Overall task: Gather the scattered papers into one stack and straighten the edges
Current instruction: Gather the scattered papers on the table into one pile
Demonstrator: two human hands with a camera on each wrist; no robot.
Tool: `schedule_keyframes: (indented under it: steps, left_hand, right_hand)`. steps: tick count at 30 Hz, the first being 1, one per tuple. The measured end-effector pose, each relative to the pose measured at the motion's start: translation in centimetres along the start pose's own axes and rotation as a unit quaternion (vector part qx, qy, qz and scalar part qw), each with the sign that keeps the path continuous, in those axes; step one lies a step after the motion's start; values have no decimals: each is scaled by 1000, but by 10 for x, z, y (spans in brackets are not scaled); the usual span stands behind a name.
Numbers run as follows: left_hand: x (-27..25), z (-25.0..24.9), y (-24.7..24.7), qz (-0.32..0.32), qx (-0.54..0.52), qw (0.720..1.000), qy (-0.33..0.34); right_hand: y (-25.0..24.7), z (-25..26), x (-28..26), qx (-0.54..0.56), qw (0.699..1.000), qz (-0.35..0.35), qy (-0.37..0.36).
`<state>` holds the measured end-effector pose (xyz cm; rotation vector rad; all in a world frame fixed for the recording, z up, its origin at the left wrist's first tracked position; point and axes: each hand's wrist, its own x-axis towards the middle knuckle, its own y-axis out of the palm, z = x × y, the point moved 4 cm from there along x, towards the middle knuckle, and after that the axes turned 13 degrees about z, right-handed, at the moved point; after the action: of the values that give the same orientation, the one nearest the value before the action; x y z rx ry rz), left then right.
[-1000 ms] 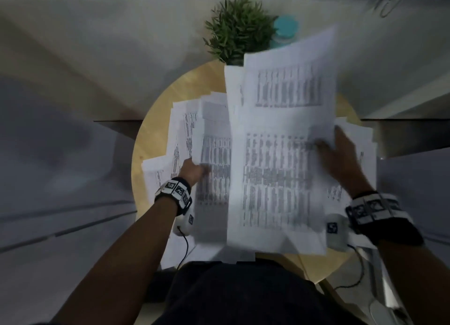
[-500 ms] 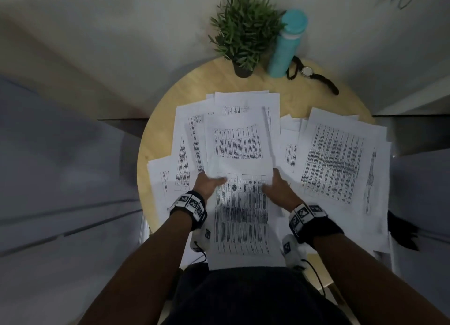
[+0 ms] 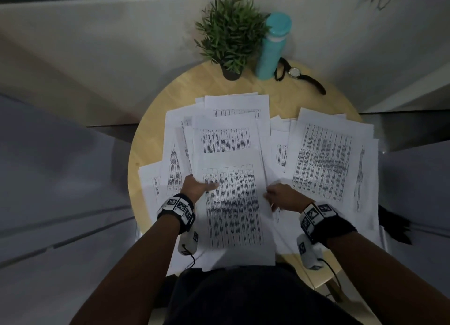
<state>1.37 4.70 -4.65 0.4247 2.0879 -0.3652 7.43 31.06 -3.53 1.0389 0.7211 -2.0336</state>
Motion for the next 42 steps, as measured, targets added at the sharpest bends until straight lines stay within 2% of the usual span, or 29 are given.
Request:
schedule_keyframes:
  steps: [2, 4, 6, 8, 10, 11, 13, 20, 24, 27, 31, 33, 36, 42]
  left_hand:
    - [4, 0, -2, -12, -7, 1000, 13]
    - [7, -3, -3, -41, -18, 998, 35]
    - [7, -7, -4, -46, -22, 998, 44]
    - [10, -9, -3, -21, -8, 999, 35]
    - [16, -9, -4, 6, 22, 999, 25]
    - [17, -10, -4, -2, 34, 999, 17]
    - [28, -6, -4, -21, 42, 999, 13]
    - [32, -19, 9, -52, 68, 996, 2]
    - [30, -24, 10, -51, 73, 996, 6]
    - [28, -29, 12, -40, 78, 996, 25]
    - [24, -37, 11, -35, 107, 993, 46]
    - [21, -39, 12, -36, 102, 993, 41]
    - [19, -41, 14, -28, 94, 995, 29]
    - [13, -49, 33, 2, -6, 1000, 28]
  right_hand:
    - [-9, -4, -7, 16, 998, -61, -6]
    - [-30, -23, -21, 62, 984, -170, 6]
    - [-54, -53, -39, 60, 956, -283, 56]
    - [-74, -90, -59, 64, 925, -348, 139]
    - [-82, -128, -78, 154, 883, -365, 252]
    - [-81, -145, -83, 204, 864, -352, 297]
    - [-80, -166, -87, 247, 846, -336, 331]
    - [-86, -149, -73, 270, 869, -355, 213]
    - [-93, -137, -77, 208, 893, -353, 185]
    - [-101, -143, -92, 219, 890, -363, 166]
    - [-121, -142, -122, 242, 865, -437, 44]
    - [-127, -133, -138, 257, 857, -446, -9]
    - [-122, -104, -145, 258, 869, -419, -55]
    - [-60, -57, -75, 248, 912, -324, -31]
